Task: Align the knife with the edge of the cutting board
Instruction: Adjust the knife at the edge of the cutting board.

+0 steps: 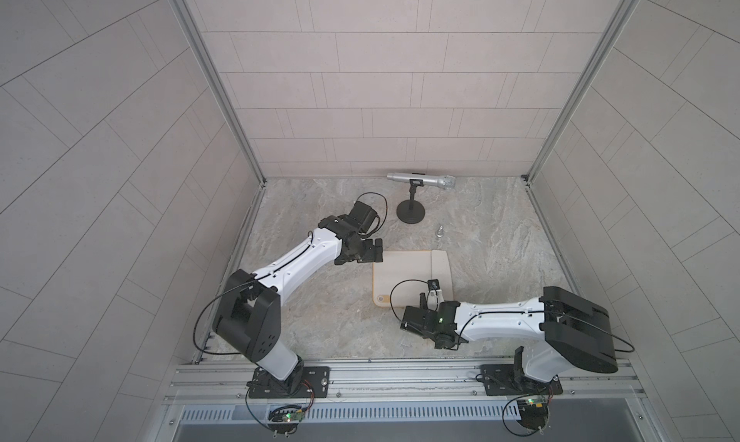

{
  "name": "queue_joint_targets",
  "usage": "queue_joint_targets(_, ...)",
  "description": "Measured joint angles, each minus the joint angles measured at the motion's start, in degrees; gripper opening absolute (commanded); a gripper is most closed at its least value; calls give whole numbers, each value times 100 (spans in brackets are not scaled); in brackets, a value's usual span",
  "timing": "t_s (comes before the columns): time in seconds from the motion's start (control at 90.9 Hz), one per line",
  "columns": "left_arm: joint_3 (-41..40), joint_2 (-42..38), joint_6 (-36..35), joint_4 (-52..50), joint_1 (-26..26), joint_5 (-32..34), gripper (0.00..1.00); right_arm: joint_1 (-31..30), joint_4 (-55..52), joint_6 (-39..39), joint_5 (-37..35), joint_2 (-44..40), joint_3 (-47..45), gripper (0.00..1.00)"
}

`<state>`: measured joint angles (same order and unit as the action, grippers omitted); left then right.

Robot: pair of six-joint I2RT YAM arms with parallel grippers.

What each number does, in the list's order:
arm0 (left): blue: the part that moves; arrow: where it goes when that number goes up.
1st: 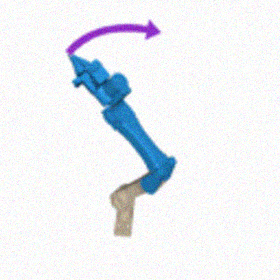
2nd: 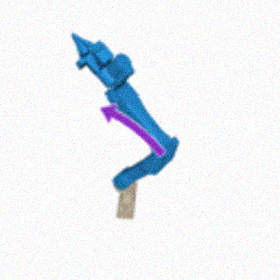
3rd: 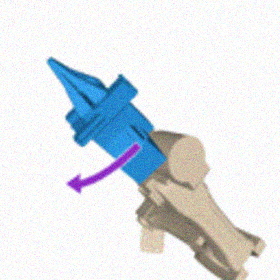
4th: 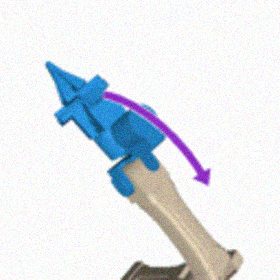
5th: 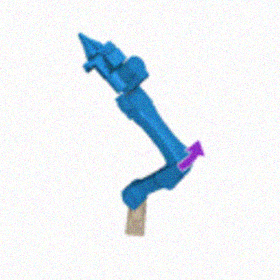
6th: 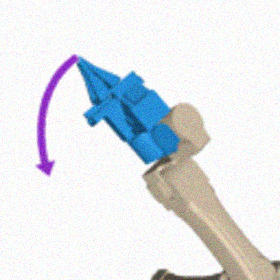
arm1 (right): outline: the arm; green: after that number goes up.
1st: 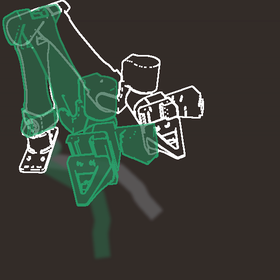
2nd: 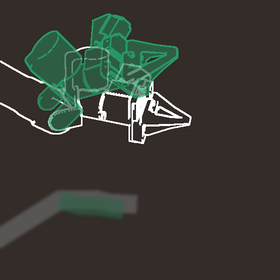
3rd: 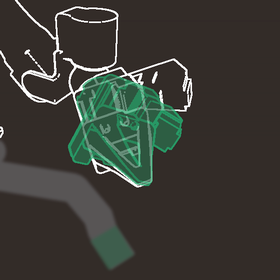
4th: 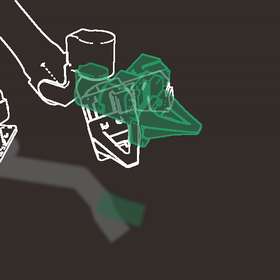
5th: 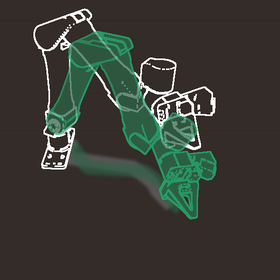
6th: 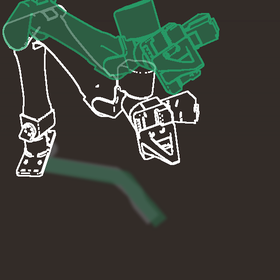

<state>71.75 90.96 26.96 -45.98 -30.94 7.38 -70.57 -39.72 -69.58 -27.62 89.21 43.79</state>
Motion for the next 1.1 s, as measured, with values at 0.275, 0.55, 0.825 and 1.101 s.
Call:
queue_joint_targets(0.275, 0, 0, 0, 0, 0, 2, 100, -74, -33, -33, -37, 39, 35, 15)
queue_joint_targets(0.55, 0, 0, 0, 0, 0, 2, 100, -138, -37, -52, -33, 39, 37, 14)
queue_joint_targets(0.825, 0, 0, 0, -2, 0, 4, 100, -149, -52, -129, -35, 39, 37, 15)
queue_joint_targets(1.101, 0, 0, 0, -2, 0, 4, 100, -160, -116, -229, -66, 76, 61, 16)
